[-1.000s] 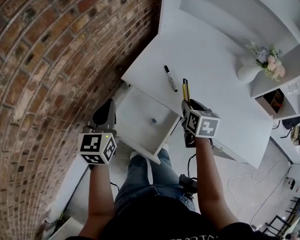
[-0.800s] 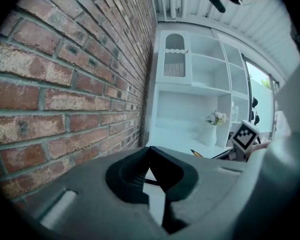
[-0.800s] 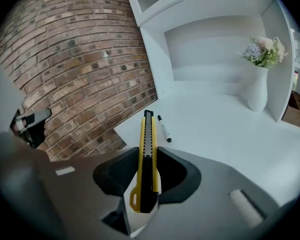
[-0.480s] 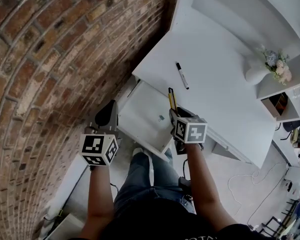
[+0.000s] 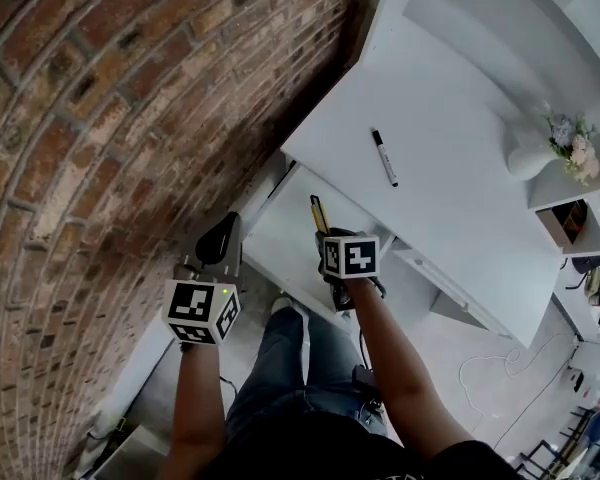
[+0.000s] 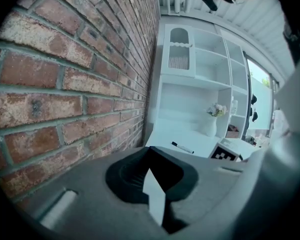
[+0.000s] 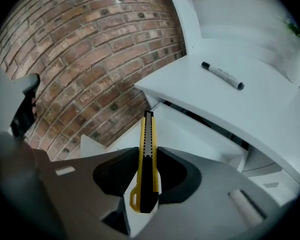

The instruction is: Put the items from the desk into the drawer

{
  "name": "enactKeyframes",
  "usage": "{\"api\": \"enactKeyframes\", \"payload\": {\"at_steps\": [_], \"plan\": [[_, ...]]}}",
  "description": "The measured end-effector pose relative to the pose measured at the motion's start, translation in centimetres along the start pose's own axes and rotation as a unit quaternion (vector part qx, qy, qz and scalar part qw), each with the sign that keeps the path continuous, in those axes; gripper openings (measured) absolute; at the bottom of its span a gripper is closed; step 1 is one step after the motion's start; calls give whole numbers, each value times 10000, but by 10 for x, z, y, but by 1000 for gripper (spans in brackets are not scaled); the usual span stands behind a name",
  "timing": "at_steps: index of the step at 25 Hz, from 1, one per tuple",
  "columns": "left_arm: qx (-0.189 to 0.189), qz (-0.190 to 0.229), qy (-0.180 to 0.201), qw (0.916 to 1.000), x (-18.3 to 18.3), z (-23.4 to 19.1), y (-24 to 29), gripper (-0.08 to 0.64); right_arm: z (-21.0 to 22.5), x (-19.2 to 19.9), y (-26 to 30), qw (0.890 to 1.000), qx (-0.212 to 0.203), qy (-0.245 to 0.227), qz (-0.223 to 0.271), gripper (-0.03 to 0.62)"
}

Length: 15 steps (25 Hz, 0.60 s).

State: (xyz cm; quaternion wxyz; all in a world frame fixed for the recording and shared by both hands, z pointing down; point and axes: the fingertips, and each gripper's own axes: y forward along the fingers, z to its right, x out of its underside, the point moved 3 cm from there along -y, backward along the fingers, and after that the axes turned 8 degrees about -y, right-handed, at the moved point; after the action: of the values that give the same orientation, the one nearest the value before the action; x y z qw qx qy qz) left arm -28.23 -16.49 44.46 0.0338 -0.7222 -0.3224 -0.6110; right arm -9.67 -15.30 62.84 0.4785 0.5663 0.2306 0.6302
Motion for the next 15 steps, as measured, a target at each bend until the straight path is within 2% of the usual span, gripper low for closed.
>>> {"api": "enactKeyframes", "payload": {"at_steps": [3,7,15], "plan": [[13,-71,-8,10000,7,-9,0,2,-5,6,34,9994,16,83,-340,127],[12,-108,3,9999,9,-18,-2,2,-12,12,65,9956,100,512,-778,129],[50,-181,18,9998,18,-22,0,2,-5,22,121,9865,320,1247,-1008,129]]}}
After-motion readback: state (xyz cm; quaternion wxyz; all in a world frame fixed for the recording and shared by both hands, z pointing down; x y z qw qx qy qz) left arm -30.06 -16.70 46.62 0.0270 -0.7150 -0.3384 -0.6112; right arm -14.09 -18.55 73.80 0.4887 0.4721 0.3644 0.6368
